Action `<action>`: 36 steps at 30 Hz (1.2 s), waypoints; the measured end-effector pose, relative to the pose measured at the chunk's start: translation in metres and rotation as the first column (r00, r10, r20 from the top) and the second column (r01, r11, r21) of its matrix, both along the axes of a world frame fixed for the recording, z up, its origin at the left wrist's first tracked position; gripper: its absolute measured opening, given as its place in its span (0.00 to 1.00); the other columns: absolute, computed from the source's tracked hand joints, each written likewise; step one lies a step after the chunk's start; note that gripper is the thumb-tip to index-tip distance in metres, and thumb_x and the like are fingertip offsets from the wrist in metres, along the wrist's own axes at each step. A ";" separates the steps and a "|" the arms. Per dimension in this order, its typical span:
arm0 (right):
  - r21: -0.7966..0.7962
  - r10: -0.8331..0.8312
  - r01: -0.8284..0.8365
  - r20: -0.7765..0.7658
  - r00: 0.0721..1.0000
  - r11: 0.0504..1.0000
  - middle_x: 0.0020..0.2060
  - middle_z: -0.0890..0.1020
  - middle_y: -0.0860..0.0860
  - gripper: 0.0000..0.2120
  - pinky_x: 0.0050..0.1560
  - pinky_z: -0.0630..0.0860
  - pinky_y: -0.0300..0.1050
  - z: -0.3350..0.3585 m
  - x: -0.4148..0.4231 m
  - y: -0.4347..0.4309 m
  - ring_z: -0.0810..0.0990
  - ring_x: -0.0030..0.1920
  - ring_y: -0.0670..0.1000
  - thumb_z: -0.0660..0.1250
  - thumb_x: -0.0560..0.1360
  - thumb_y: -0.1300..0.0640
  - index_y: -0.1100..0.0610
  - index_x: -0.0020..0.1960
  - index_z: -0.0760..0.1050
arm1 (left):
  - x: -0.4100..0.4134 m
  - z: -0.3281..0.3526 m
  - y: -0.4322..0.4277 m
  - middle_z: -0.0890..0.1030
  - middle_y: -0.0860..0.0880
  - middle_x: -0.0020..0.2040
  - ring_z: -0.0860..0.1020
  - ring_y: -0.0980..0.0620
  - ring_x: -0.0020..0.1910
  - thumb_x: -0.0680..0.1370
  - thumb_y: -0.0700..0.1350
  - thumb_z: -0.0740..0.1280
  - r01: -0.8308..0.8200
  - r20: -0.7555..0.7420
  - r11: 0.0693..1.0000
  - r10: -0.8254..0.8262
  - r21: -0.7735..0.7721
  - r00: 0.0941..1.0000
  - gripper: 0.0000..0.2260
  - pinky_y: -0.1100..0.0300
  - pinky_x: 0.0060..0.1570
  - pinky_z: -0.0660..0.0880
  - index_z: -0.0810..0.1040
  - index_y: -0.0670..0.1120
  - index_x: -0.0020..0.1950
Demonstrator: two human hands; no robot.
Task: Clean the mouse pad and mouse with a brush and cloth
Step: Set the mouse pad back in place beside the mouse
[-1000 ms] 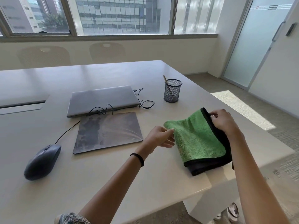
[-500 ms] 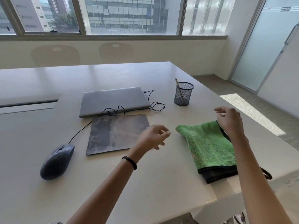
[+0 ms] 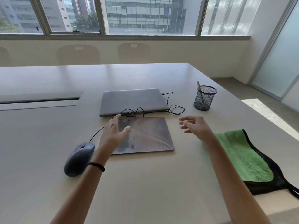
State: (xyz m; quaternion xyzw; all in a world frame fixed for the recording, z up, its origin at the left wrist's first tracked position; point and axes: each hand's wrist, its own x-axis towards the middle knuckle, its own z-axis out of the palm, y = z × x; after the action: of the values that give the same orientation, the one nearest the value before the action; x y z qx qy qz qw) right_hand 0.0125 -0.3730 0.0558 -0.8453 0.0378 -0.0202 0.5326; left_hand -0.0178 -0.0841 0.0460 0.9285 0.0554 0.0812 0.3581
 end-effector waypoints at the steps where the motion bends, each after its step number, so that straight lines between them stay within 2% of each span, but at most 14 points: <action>1: 0.013 0.025 -0.024 -0.025 0.999 1.000 0.46 0.81 0.58 0.09 0.32 0.77 0.32 -0.002 0.001 0.006 0.80 0.38 0.50 0.61 0.77 0.67 0.60 0.52 0.78 | -0.001 -0.001 0.005 0.67 0.44 0.71 0.66 0.44 0.69 0.76 0.50 0.65 -0.011 -0.009 1.000 0.011 0.023 1.000 0.28 0.51 0.66 0.63 0.60 0.47 0.73; 4: 0.030 0.082 -0.080 -0.096 0.992 0.996 0.46 0.80 0.58 0.09 0.36 0.77 0.36 -0.008 0.002 0.022 0.79 0.43 0.51 0.61 0.77 0.65 0.58 0.53 0.78 | -0.002 -0.005 0.019 0.69 0.42 0.70 0.68 0.44 0.68 0.77 0.49 0.64 -0.002 -0.072 0.999 0.004 0.034 0.997 0.26 0.54 0.63 0.65 0.61 0.45 0.72; 8: 0.066 0.105 -0.096 -0.155 0.982 0.993 0.45 0.81 0.57 0.10 0.32 0.74 0.35 -0.012 0.000 0.035 0.79 0.43 0.49 0.61 0.77 0.65 0.58 0.55 0.78 | -0.003 -0.011 0.027 0.74 0.42 0.65 0.74 0.43 0.62 0.77 0.49 0.64 0.017 -0.116 1.000 -0.016 0.002 0.993 0.22 0.54 0.57 0.69 0.66 0.46 0.69; 11: 0.077 0.053 -0.042 -0.149 0.987 0.996 0.44 0.81 0.56 0.10 0.32 0.72 0.35 -0.015 0.000 0.038 0.77 0.38 0.46 0.61 0.76 0.65 0.56 0.53 0.78 | -0.003 -0.012 0.030 0.78 0.39 0.56 0.76 0.42 0.59 0.77 0.48 0.65 -0.007 -0.085 0.999 0.003 -0.044 0.996 0.19 0.52 0.57 0.71 0.70 0.46 0.66; 15: 0.090 0.012 0.002 -0.146 0.989 0.996 0.43 0.80 0.56 0.09 0.33 0.71 0.37 -0.015 0.000 0.042 0.76 0.38 0.48 0.62 0.76 0.66 0.56 0.50 0.78 | -0.002 -0.012 0.034 0.78 0.39 0.59 0.76 0.44 0.61 0.76 0.46 0.66 -0.049 -0.045 0.991 0.044 -0.127 0.998 0.18 0.50 0.61 0.72 0.71 0.46 0.65; 18: 0.101 0.001 0.013 -0.141 0.990 0.995 0.42 0.80 0.56 0.08 0.33 0.70 0.36 -0.014 0.000 0.043 0.75 0.35 0.46 0.62 0.75 0.66 0.57 0.49 0.78 | -0.004 -0.010 0.030 0.80 0.42 0.49 0.76 0.44 0.61 0.76 0.43 0.66 -0.072 0.034 0.976 0.081 -0.205 0.996 0.19 0.49 0.61 0.72 0.70 0.44 0.66; 22: 0.138 0.003 0.017 -0.142 0.990 0.990 0.43 0.81 0.57 0.07 0.36 0.69 0.38 -0.011 0.002 0.042 0.76 0.36 0.47 0.62 0.75 0.67 0.59 0.49 0.78 | -0.001 -0.011 0.032 0.79 0.40 0.54 0.78 0.45 0.53 0.75 0.40 0.66 -0.087 0.088 0.966 0.111 -0.244 0.990 0.15 0.53 0.57 0.74 0.74 0.44 0.62; 25: 0.137 0.028 -0.008 -0.140 0.990 0.991 0.44 0.80 0.57 0.08 0.37 0.70 0.38 -0.012 0.004 0.039 0.77 0.37 0.47 0.62 0.75 0.67 0.60 0.50 0.77 | 0.002 -0.014 0.035 0.81 0.42 0.50 0.79 0.47 0.49 0.74 0.37 0.68 -0.087 0.121 0.954 0.126 -0.287 0.985 0.11 0.56 0.53 0.75 0.78 0.43 0.56; 28: 0.134 0.031 -0.012 -0.135 0.990 0.991 0.41 0.80 0.56 0.08 0.37 0.70 0.38 -0.014 0.006 0.037 0.78 0.36 0.46 0.62 0.75 0.68 0.62 0.52 0.77 | 0.003 -0.016 0.037 0.80 0.44 0.46 0.78 0.49 0.45 0.73 0.35 0.69 -0.080 0.133 0.898 0.151 -0.432 0.979 0.09 0.56 0.49 0.78 0.78 0.44 0.52; 30: 0.137 0.030 -0.011 -0.138 0.990 0.991 0.39 0.80 0.53 0.09 0.38 0.70 0.38 -0.015 0.008 0.036 0.78 0.37 0.46 0.63 0.75 0.68 0.64 0.54 0.77 | 0.004 -0.016 0.038 0.79 0.46 0.43 0.79 0.48 0.43 0.73 0.34 0.69 -0.057 0.133 0.857 0.145 -0.512 0.980 0.09 0.63 0.40 0.80 0.78 0.43 0.51; 32: 0.131 0.044 -0.026 -0.140 0.989 0.991 0.41 0.80 0.55 0.09 0.38 0.70 0.37 -0.015 0.010 0.035 0.79 0.39 0.47 0.64 0.75 0.68 0.64 0.54 0.78 | 0.004 -0.017 0.039 0.79 0.47 0.41 0.79 0.49 0.41 0.73 0.34 0.69 -0.035 0.136 0.831 0.132 -0.555 0.982 0.08 0.69 0.35 0.79 0.77 0.43 0.51; 36: 0.128 0.063 -0.047 -0.125 0.990 0.991 0.45 0.79 0.58 0.09 0.41 0.72 0.37 -0.021 0.011 0.038 0.77 0.43 0.49 0.64 0.75 0.69 0.63 0.54 0.78 | 0.006 -0.022 0.038 0.81 0.48 0.38 0.79 0.53 0.37 0.74 0.35 0.69 -0.043 0.107 0.816 0.128 -0.577 0.986 0.07 0.72 0.35 0.77 0.80 0.40 0.51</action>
State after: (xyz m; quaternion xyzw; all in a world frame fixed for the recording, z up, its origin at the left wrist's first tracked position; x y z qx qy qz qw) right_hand 0.0232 -0.3348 0.0350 -0.8105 0.0497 0.0515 0.5814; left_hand -0.0115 -0.0463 0.0242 0.7667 0.0934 0.1420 0.6191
